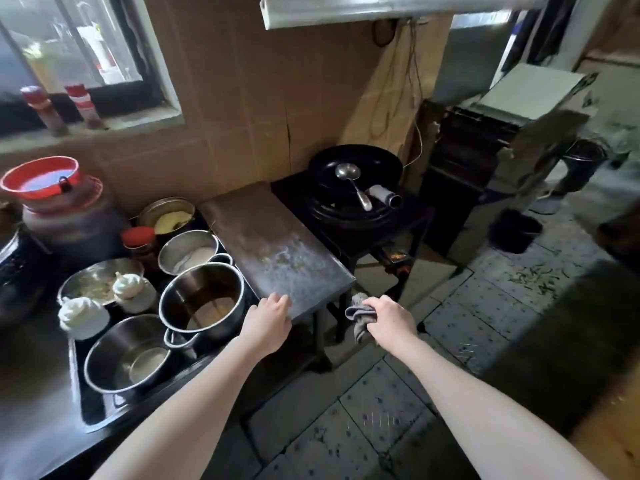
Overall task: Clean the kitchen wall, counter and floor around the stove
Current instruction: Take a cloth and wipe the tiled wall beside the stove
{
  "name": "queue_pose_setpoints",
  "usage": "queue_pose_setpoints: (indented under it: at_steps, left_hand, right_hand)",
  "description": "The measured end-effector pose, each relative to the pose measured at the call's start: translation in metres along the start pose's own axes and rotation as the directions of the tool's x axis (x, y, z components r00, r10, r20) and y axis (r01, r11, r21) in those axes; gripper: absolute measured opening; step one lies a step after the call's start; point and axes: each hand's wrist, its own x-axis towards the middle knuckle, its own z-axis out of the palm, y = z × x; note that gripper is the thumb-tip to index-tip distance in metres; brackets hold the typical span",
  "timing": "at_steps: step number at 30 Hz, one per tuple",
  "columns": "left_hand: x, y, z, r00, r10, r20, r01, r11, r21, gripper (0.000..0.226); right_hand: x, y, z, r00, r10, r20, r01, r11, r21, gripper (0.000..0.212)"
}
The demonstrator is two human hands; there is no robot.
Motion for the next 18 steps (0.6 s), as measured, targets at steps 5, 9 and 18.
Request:
queue_pose_setpoints:
  at_steps: [5,9,18]
  left_hand:
    - [0.031,0.01,-0.002,0.997,0.069,0.024,-0.07,0.997,0.025,0.031]
    - [0.061,0.012,-0.008,0.989,0.14,0.034,-0.142,0.989,0.046,0.032]
    - [0.135,-0.017,-0.035,0.987,0.158,0.011,-0.158,0.985,0.064,0.035]
  right_hand:
    - [0.018,0.012,-0.008,0.998,0.054,-0.014,-0.054,0.999,-0.003,0.043]
    - [0.036,0.012,-0.01,0.995,0.095,-0.026,-0.095,0.995,0.001,0.041]
    - [0.094,-0.019,-0.021,0.988,0.117,-0.099,-0.119,0.993,-0.017,0.04]
